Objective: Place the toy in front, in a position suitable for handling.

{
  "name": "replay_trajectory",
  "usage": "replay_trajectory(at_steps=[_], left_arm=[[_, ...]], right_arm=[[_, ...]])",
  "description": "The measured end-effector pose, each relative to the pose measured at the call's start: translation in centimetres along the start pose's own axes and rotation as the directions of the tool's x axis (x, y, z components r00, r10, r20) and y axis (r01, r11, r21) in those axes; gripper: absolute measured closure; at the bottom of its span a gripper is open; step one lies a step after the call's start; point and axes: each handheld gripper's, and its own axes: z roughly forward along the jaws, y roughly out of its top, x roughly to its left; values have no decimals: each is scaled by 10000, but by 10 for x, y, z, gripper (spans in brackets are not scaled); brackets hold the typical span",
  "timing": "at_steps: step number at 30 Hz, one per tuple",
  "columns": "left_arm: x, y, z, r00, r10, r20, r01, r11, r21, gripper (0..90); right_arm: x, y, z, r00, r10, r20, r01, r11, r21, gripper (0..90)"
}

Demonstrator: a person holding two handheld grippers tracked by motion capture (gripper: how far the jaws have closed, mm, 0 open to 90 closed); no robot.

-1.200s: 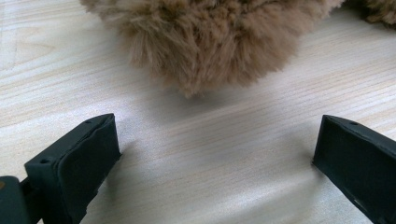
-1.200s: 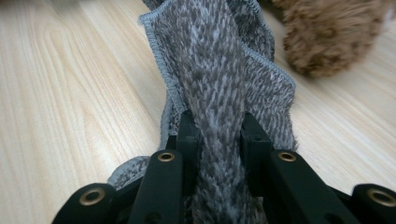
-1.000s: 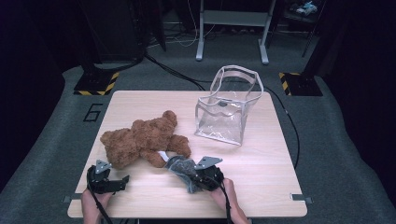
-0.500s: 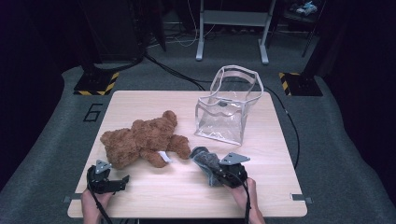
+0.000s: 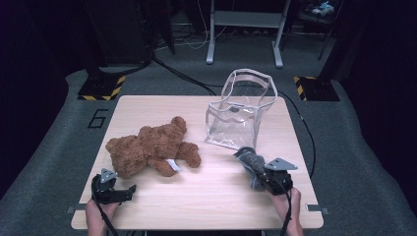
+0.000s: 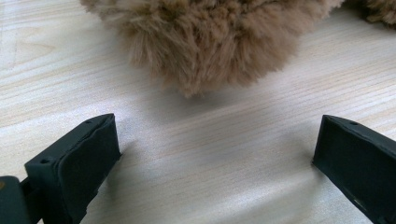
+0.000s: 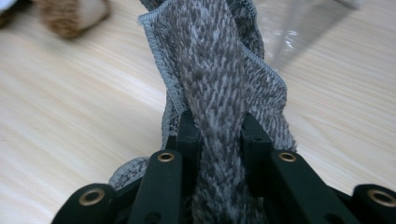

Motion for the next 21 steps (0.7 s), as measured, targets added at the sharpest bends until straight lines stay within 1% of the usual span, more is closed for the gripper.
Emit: replay_trajectory(at_steps=[1, 2, 3, 4, 5, 6, 7, 8, 10, 11, 12, 13, 14, 15, 17, 18, 19, 20, 21], left_arm=[[0, 0, 0, 10000, -7, -2, 7, 10000, -7, 0], [0, 0, 0, 10000, -1, -10, 1, 10000, -12, 0], [0, 0, 1, 10000, -20, -19, 19, 10000, -80, 0], [0, 0, 1, 10000, -20, -19, 19, 10000, -80, 0], [0, 0, 1, 10000, -25, -20, 25, 10000, -83, 0], [0, 0, 1, 10000, -22, -20, 21, 10000, -83, 0], [0, 0, 1, 10000, -35, -18, 35, 10000, -84, 0], [0, 0, 1, 10000, -27, -19, 27, 10000, -84, 0], [0, 0, 1, 10000, -32, -19, 32, 10000, -81, 0], [0, 0, 1, 10000, -34, -17, 34, 10000, -83, 0], [0, 0, 1, 10000, -40, -20, 40, 10000, -85, 0], [0, 0, 1, 10000, -32, -23, 32, 10000, -90, 0], [0, 0, 1, 10000, -41, -20, 41, 10000, -87, 0], [0, 0, 1, 10000, -39, -20, 39, 10000, -85, 0], [0, 0, 1, 10000, -34, -22, 33, 10000, -90, 0], [0, 0, 1, 10000, -34, -18, 34, 10000, -82, 0], [0, 0, 1, 10000, -37, -17, 37, 10000, -85, 0], [0, 0, 1, 10000, -31, -21, 31, 10000, -87, 0], [0, 0, 1, 10000, -31, -21, 31, 10000, -87, 0]], right_arm=[[-5, -2, -2, 9997, 93, 215, -94, 9999, 52, 741], [-15, -6, -6, 9981, 287, 551, -292, 9995, 83, 741], [-20, -8, -8, 9966, 412, 709, -423, 9990, 138, 740], [-20, -8, -8, 9966, 412, 709, -423, 9990, 138, 740], [-30, -11, -13, 9934, 550, 1008, -569, 9983, 159, 740], [-30, -11, -13, 9934, 550, 1008, -569, 9983, 159, 740], [-39, -13, -17, 9907, 615, 1213, -635, 9979, 124, 737], [-39, -13, -17, 9907, 615, 1213, -635, 9979, 124, 737], [-46, -15, -20, 9869, 765, 1422, -789, 9968, 113, 734], [-50, -16, -21, 9859, 768, 1484, -798, 9967, 140, 728], [-56, -19, -20, 9836, 824, 1603, -882, 9957, 292, 718], [-56, -19, -20, 9836, 824, 1603, -882, 9957, 292, 718], [-58, -20, -19, 9827, 884, 1625, -947, 9950, 309, 716], [-64, -25, -13, 9821, 1064, 1556, -1152, 9921, 493, 711], [-65, -26, -10, 9823, 1026, 1570, -1131, 9918, 597, 707], [-66, -28, -7, 9809, 1086, 1614, -1213, 9901, 712, 702], [-67, -32, -1, 9797, 1115, 1664, -1288, 9869, 968, 675], [-67, -34, 2, 9775, 1280, 1679, -1470, 9834, 1063, 658], [-67, -34, 2, 9775, 1280, 1679, -1470, 9834, 1063, 658]])
